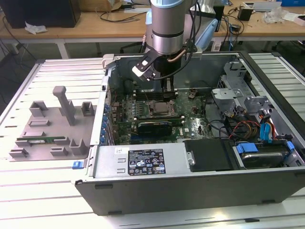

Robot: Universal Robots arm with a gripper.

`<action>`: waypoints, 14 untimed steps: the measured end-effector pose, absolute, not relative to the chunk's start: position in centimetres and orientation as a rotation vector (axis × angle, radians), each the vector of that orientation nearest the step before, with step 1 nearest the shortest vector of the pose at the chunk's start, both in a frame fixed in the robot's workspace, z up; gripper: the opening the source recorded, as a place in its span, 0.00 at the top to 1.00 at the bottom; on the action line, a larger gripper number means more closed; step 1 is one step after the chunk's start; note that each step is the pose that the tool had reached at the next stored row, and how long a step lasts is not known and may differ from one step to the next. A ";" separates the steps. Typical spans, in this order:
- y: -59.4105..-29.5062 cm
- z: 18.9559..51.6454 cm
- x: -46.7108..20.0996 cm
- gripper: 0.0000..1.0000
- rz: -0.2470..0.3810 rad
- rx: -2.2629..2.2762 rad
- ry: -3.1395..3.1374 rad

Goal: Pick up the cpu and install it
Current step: 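Close the cpu cover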

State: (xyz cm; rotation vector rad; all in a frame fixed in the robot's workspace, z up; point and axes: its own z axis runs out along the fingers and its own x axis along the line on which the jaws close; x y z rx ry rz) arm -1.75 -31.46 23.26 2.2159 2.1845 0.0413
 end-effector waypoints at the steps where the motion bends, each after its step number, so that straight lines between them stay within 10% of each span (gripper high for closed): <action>1: -31.5 23.3 -1.8 0.89 0.042 2.206 2.195; 14: -31.5 23.1 -1.8 0.89 0.046 1.726 2.593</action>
